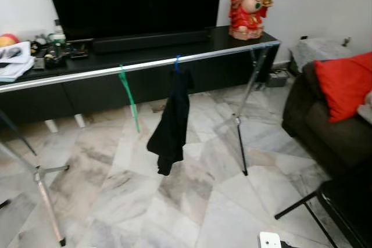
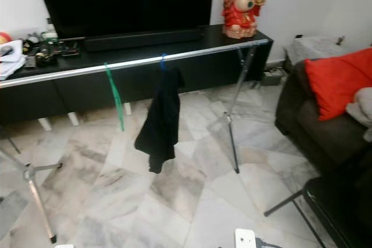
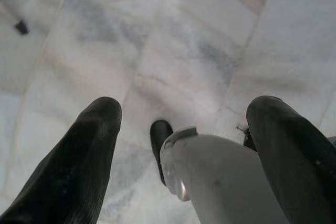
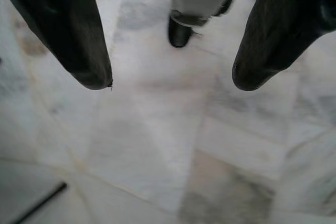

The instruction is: Hang hanger

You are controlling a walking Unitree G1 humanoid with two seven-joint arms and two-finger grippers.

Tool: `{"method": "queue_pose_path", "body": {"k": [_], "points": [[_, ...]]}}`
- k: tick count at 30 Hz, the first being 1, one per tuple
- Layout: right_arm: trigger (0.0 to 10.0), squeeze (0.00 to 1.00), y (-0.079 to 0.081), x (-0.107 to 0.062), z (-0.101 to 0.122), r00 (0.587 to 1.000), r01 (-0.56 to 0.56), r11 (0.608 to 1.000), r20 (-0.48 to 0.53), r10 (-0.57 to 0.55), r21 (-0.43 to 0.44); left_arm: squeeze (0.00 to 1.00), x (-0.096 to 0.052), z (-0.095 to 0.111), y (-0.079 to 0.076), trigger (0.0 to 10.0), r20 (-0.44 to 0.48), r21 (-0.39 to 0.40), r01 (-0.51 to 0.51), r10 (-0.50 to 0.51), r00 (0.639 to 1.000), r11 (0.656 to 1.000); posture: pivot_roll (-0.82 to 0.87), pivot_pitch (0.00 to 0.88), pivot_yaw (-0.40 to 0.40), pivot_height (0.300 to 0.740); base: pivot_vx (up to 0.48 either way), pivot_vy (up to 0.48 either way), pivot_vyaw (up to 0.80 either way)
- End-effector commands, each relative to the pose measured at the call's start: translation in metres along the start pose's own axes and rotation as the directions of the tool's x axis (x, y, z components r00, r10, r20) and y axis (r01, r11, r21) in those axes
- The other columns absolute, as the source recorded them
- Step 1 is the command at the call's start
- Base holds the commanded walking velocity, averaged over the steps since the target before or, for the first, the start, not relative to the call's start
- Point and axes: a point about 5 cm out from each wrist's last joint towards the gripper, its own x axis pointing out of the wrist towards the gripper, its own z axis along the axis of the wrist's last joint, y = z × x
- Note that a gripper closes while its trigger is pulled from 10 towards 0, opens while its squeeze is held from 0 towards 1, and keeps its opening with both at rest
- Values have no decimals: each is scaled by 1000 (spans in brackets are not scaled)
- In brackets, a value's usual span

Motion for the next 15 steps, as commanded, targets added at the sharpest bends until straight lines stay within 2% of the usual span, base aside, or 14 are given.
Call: {"method": "queue_pose_path", "body": {"k": [1, 7, 11, 15], "points": [[10000, 0, -8, -2, -6, 1000, 17, 1000, -9, -17, -3, 0, 0, -3, -3, 10000, -13, 2, 7, -7, 1000, 1000, 105, 1, 3, 740, 0, 0, -800], [10000, 0, -3, -2, -10, 1000, 12, 1000, -17, -12, -5, 0, 0, -2, -3, 10000, -13, 2, 7, -7, 1000, 1000, 103, 0, 4, 740, 0, 0, -800], [10000, 0, 11, -1, -12, 1000, -1, 1000, -25, 1, -6, 0, 0, -1, -2, 10000, -13, 7, 3, -3, 1000, 1000, 103, 0, 4, 740, 0, 0, -800], [10000, 0, 18, -1, -12, 1000, -9, 1000, -18, 9, -9, 0, 1, -1, -1, 10000, -9, 4, 0, 0, 1000, 1000, 104, 0, 2, 740, 0, 0, -108]]}}
